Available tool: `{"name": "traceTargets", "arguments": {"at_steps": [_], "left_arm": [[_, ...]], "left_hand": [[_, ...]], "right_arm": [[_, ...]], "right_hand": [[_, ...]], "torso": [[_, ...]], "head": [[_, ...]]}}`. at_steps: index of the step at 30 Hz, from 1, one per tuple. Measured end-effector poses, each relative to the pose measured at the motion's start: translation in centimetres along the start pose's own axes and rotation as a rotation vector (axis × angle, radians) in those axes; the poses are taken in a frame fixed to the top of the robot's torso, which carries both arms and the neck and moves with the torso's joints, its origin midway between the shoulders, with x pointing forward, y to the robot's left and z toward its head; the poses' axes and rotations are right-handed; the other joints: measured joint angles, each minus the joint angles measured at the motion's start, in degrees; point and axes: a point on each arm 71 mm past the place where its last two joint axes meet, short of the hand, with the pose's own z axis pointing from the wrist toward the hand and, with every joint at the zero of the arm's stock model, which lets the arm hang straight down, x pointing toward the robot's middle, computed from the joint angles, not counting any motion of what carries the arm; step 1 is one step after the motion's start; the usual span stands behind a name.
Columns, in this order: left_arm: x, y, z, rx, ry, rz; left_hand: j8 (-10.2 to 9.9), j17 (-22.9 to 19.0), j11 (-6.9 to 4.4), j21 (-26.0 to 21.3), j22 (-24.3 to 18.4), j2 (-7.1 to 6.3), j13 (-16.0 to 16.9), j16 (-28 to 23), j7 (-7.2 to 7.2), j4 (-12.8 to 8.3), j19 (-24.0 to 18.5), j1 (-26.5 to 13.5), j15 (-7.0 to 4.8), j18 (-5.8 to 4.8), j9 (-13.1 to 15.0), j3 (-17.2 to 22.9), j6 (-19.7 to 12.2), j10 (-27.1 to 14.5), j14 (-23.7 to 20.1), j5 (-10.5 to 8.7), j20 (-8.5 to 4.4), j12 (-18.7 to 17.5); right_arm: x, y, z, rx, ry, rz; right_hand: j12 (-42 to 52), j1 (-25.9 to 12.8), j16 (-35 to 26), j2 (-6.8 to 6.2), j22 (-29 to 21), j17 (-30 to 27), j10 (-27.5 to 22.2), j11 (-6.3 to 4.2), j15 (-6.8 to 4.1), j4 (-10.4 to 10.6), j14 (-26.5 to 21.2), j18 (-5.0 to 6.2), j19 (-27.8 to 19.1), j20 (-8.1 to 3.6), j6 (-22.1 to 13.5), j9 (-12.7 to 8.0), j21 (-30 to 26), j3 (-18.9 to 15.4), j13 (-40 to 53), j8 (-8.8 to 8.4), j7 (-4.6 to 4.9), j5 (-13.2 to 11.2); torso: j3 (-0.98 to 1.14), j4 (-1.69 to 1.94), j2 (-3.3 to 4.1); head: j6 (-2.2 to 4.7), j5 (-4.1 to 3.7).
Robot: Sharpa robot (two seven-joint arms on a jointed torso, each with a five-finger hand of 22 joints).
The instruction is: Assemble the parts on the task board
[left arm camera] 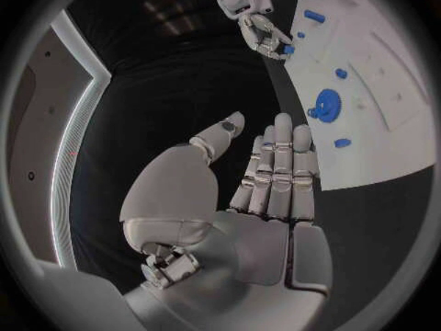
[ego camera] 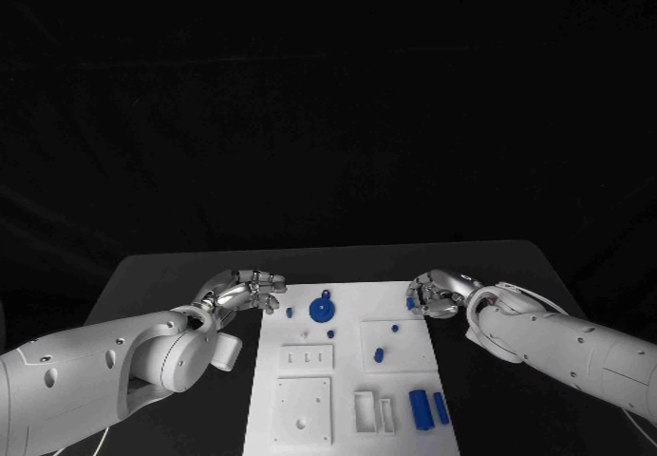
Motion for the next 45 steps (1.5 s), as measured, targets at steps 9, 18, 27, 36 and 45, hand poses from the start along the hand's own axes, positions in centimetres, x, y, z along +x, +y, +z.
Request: {"name": "traceTargets", "arguments": {"at_steps": [9, 18, 27, 36, 45], "left_arm": [[0.00, 0.00, -0.03, 0.000, 0.001, 0.000], [-0.01, 0.00, -0.03, 0.000, 0.001, 0.000], [-0.04, 0.00, -0.04, 0.000, 0.001, 0.000], [-0.05, 0.00, -0.04, -0.001, 0.001, 0.000], [-0.08, 0.01, -0.06, -0.001, 0.001, 0.000]], "left_hand": [[0.00, -0.01, -0.01, 0.00, 0.00, 0.00, 0.00, 0.00, 0.00, 0.00, -0.23, 0.00, -0.01, 0.00, 0.05, 0.00, 0.00, -0.01, 0.01, 0.00, -0.22, 0.00], [0.00, 0.04, -0.08, 0.00, 0.00, 0.00, 0.00, 0.00, 0.00, 0.00, -0.23, 0.00, -0.01, -0.01, 0.04, 0.00, 0.00, -0.08, 0.01, 0.00, -0.21, 0.00], [0.00, 0.04, -0.09, 0.00, 0.00, 0.00, 0.00, 0.00, 0.00, 0.00, -0.32, 0.00, -0.01, -0.01, 0.04, 0.00, 0.00, -0.08, 0.01, 0.00, -0.12, 0.00], [0.00, 0.03, -0.09, 0.00, 0.00, 0.00, 0.00, 0.00, 0.00, 0.00, -0.32, 0.00, -0.01, -0.01, 0.03, 0.00, 0.00, -0.09, 0.01, 0.00, -0.12, 0.00], [0.00, 0.03, -0.10, 0.00, -0.05, 0.00, 0.00, -0.22, 0.00, -0.15, -0.32, 0.00, -0.01, -0.01, 0.03, 0.15, 0.00, -0.09, 0.01, 0.00, -0.11, 0.00]], "right_arm": [[0.28, 0.16, 0.07, -0.002, 0.009, 0.002], [0.36, 0.19, 0.08, -0.003, 0.015, 0.001], [0.43, 0.24, 0.11, -0.004, 0.019, 0.000], [0.48, 0.32, 0.17, -0.004, 0.019, -0.002], [0.83, 0.45, 0.21, -0.004, 0.024, 0.000]], "right_hand": [[0.00, 0.00, 0.00, 0.00, 0.00, 0.19, 0.30, 0.11, 0.00, -0.16, 0.00, 0.06, -0.12, -0.12, 0.95, 0.19, 0.01, 0.16, 0.00, 0.68, -0.05, 0.00], [0.08, -0.37, 0.01, 0.82, -0.01, 0.34, 0.29, 0.53, 0.22, -0.32, 0.21, 0.07, -0.21, -0.19, 1.86, 0.52, 0.24, 0.32, 0.01, 1.54, -0.39, -0.22], [0.23, -0.44, 0.01, 1.35, -0.01, 0.51, 0.07, 0.93, 0.43, -0.47, 0.42, 0.07, -0.21, -0.19, 2.87, 0.85, 0.46, 0.47, 0.01, 2.37, -1.02, -0.22], [0.23, -0.66, 0.01, 1.57, -0.02, 0.57, 0.08, 0.93, 0.62, -0.64, 0.23, 0.07, -0.20, -0.18, 2.88, 0.91, 0.46, 0.31, 0.01, 2.66, -1.03, -0.22], [0.45, -1.13, 0.01, 1.11, -0.02, 0.63, 0.29, 1.13, 0.84, -0.80, 0.42, 0.07, -0.12, -0.09, 2.88, 0.91, 0.68, 0.15, 0.02, 2.66, -1.02, -0.22]], "torso": [[-0.01, -0.08, -0.01], [-0.01, -0.13, -0.04], [0.02, -0.17, -0.05], [-0.01, -0.12, -0.05], [-0.02, -0.13, -0.03]], "head": [[-0.15, 0.15], [-0.20, 0.21], [-0.24, 0.18], [-0.29, 0.09], [-0.26, 0.07]]}}
